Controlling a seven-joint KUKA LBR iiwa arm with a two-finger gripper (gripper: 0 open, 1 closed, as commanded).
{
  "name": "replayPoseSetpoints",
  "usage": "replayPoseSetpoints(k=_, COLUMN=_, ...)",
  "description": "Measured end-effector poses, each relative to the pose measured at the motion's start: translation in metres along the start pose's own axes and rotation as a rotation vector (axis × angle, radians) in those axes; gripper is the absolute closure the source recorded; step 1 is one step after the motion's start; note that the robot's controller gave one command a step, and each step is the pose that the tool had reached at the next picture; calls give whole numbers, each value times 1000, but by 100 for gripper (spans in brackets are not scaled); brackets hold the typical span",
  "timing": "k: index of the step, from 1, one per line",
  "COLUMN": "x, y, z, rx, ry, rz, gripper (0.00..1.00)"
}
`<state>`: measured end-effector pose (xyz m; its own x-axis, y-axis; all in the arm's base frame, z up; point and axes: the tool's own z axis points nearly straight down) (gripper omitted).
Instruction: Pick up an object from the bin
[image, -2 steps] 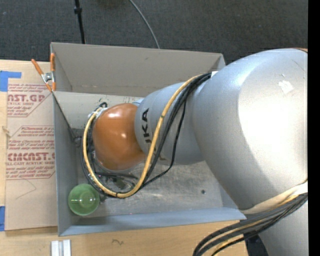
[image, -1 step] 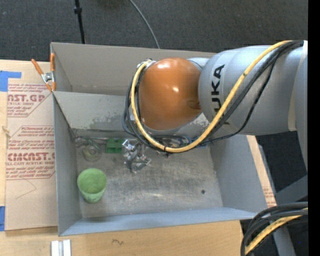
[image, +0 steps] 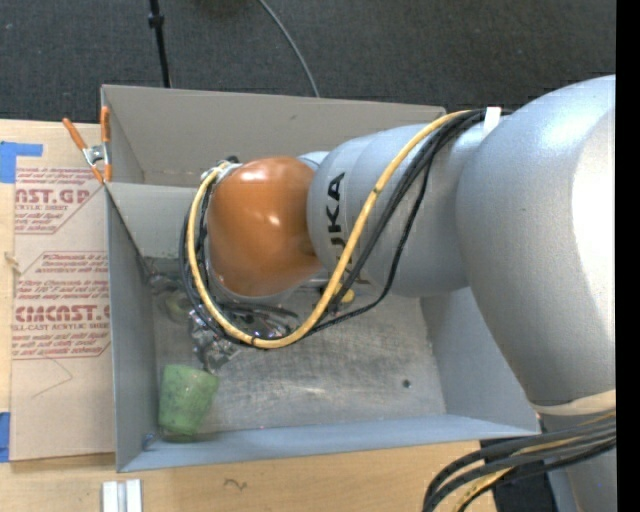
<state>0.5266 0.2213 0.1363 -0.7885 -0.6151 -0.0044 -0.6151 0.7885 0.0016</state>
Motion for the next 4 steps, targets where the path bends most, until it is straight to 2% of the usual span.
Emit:
replayPoseSetpoints(k=1, x=1, y=-1, z=0, rx=0, ry=2, rz=2, gripper=0)
replayPoseSetpoints(k=2, x=0, y=27, z=61, rx=14, ry=0, rz=-239, gripper=0)
replayPoseSetpoints(k=3, x=0, y=27, z=61, rx=13, ry=0, rz=-239, gripper=100)
replayPoseSetpoints(k=4, x=17, y=20, z=-87, rx=4, ry=-5, rz=-367, gripper=100)
